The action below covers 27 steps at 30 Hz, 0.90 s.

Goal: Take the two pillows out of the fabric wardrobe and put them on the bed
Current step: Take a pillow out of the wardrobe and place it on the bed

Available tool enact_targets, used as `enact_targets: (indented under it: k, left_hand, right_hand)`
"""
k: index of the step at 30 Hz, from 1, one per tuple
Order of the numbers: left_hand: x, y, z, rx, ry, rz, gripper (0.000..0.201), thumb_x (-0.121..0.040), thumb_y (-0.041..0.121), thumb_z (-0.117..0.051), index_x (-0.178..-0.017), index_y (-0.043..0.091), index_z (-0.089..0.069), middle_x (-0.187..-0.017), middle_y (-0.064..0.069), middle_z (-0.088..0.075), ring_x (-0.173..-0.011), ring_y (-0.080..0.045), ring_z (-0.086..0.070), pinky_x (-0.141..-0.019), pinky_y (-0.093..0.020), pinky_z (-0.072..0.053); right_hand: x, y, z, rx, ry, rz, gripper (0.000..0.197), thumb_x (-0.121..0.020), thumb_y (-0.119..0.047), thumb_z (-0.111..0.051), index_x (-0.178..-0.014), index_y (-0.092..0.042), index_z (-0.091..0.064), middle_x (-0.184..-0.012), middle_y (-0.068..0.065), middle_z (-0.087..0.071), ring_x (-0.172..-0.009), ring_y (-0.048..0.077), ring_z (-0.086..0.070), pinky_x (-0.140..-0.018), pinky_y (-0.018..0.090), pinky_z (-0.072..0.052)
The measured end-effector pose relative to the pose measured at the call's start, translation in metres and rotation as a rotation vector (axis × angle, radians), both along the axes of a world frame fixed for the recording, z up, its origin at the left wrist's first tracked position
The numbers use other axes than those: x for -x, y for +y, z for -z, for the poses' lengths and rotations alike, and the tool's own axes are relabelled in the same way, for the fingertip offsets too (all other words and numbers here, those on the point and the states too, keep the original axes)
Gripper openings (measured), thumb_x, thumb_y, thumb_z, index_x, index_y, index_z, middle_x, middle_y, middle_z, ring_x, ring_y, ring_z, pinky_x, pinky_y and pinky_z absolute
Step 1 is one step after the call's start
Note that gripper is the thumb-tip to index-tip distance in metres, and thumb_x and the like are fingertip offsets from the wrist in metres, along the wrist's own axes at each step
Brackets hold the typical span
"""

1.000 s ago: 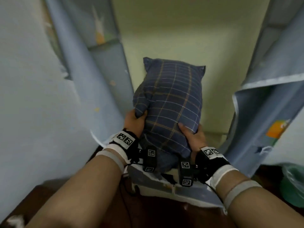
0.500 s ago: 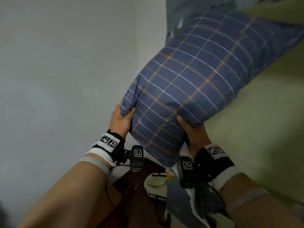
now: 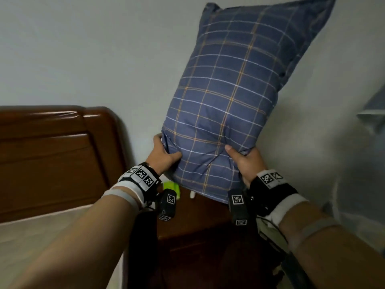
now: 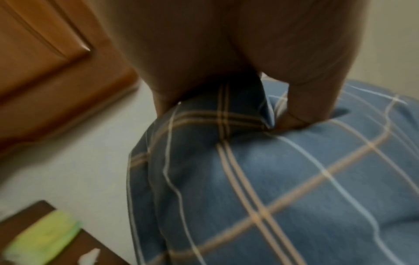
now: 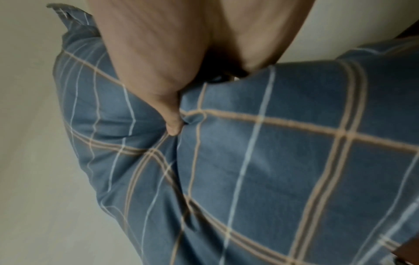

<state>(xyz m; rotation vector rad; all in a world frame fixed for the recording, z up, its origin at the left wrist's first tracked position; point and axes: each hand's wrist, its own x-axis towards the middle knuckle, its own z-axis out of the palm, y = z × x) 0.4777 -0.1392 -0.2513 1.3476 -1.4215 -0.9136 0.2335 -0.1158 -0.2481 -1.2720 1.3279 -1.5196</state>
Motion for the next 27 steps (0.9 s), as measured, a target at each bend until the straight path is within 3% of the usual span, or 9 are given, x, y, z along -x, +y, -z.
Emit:
enact_targets:
  k: [2, 4, 9, 11, 14, 16, 19, 24, 27]
  left_hand:
    - [-0.029, 0.004, 0.017, -0.037, -0.014, 0.019, 0.110, -0.051, 0.039, -0.080, -0.140, 0.011, -0.022, -0.134, -0.007, -0.052, -0.121, -0.023, -0.054, -0.107, -0.041, -0.043]
    - [-0.056, 0.004, 0.035, -0.117, -0.035, -0.011, 0.118, -0.041, 0.042, -0.079, -0.139, 0.010, -0.021, -0.134, -0.004, -0.050, -0.122, -0.020, -0.052, -0.109, -0.040, -0.041]
    - [-0.084, 0.005, 0.072, -0.165, -0.130, -0.068, 0.134, -0.036, 0.051, -0.092, -0.144, 0.012, -0.022, -0.148, -0.003, -0.045, -0.136, -0.019, -0.044, -0.114, -0.041, -0.037]
    - [-0.093, 0.002, 0.089, -0.172, -0.163, -0.176, 0.123, -0.042, 0.053, -0.092, -0.144, 0.013, -0.035, -0.145, -0.004, -0.052, -0.134, -0.018, -0.048, -0.112, -0.041, -0.040]
    - [-0.094, 0.001, 0.101, -0.213, -0.255, -0.361, 0.090, -0.058, 0.034, -0.091, -0.136, 0.013, -0.051, -0.140, -0.008, -0.058, -0.131, -0.024, -0.052, -0.110, -0.042, -0.042]
    - [-0.095, 0.007, 0.108, -0.228, -0.333, -0.496, 0.073, -0.068, 0.033, -0.085, -0.132, 0.012, -0.057, -0.137, -0.011, -0.060, -0.129, -0.028, -0.054, -0.108, -0.040, -0.043]
    - [-0.105, 0.024, 0.116, -0.163, -0.269, -0.719, 0.061, -0.074, 0.026, -0.081, -0.128, 0.007, -0.060, -0.134, -0.015, -0.061, -0.126, -0.026, -0.055, -0.106, -0.042, -0.044]
    - [-0.132, 0.054, 0.112, -0.101, -0.142, -1.013, 0.037, -0.080, 0.023, -0.073, -0.113, 0.008, -0.069, -0.114, -0.016, -0.071, -0.112, -0.028, -0.065, -0.095, -0.039, -0.050]
    - [-0.160, 0.070, 0.116, -0.125, -0.099, -1.137, 0.027, -0.085, 0.018, -0.070, -0.110, 0.010, -0.070, -0.108, -0.013, -0.073, -0.105, -0.025, -0.067, -0.092, -0.036, -0.052]
  right_hand:
    - [-0.024, -0.019, 0.012, -0.024, 0.044, -0.065, 0.022, -0.079, -0.024, -0.078, -0.094, -0.033, -0.065, -0.115, 0.001, -0.071, -0.108, 0.025, -0.067, -0.101, 0.051, -0.050]
    - [-0.049, -0.045, 0.024, -0.043, 0.099, -0.175, 0.019, -0.079, -0.024, -0.077, -0.091, -0.033, -0.066, -0.111, -0.002, -0.070, -0.107, 0.024, -0.067, -0.102, 0.050, -0.050]
    - [-0.077, -0.089, 0.044, -0.061, 0.210, -0.349, 0.045, -0.077, -0.033, -0.076, -0.118, -0.021, -0.063, -0.116, 0.000, -0.071, -0.108, 0.023, -0.067, -0.102, 0.048, -0.050]
    - [-0.096, -0.113, 0.052, -0.065, 0.279, -0.482, 0.045, -0.080, -0.029, -0.075, -0.121, -0.016, -0.059, -0.116, 0.003, -0.070, -0.109, 0.024, -0.066, -0.102, 0.046, -0.049]
    - [-0.122, -0.143, 0.058, -0.066, 0.360, -0.643, 0.049, -0.083, -0.030, -0.072, -0.123, -0.008, -0.054, -0.118, 0.009, -0.068, -0.108, 0.026, -0.064, -0.101, 0.044, -0.049]
    - [-0.141, -0.157, 0.056, -0.038, 0.428, -0.775, 0.062, -0.077, -0.045, -0.074, -0.125, -0.011, -0.054, -0.122, 0.011, -0.064, -0.110, 0.026, -0.063, -0.102, 0.046, -0.048]
    - [-0.180, -0.169, 0.050, -0.001, 0.539, -0.981, 0.085, -0.063, -0.070, -0.072, -0.131, -0.024, -0.052, -0.135, 0.004, -0.053, -0.121, 0.020, -0.055, -0.109, 0.042, -0.043]
    - [-0.249, -0.167, 0.040, 0.062, 0.603, -1.296, 0.085, -0.058, -0.067, -0.077, -0.133, -0.038, -0.050, -0.137, -0.007, -0.057, -0.121, 0.015, -0.058, -0.106, 0.043, -0.047]
    - [-0.296, -0.166, 0.042, 0.143, 0.721, -1.373, 0.102, -0.060, -0.058, -0.081, -0.148, -0.037, -0.034, -0.148, -0.003, -0.043, -0.133, 0.018, -0.047, -0.113, 0.040, -0.038]
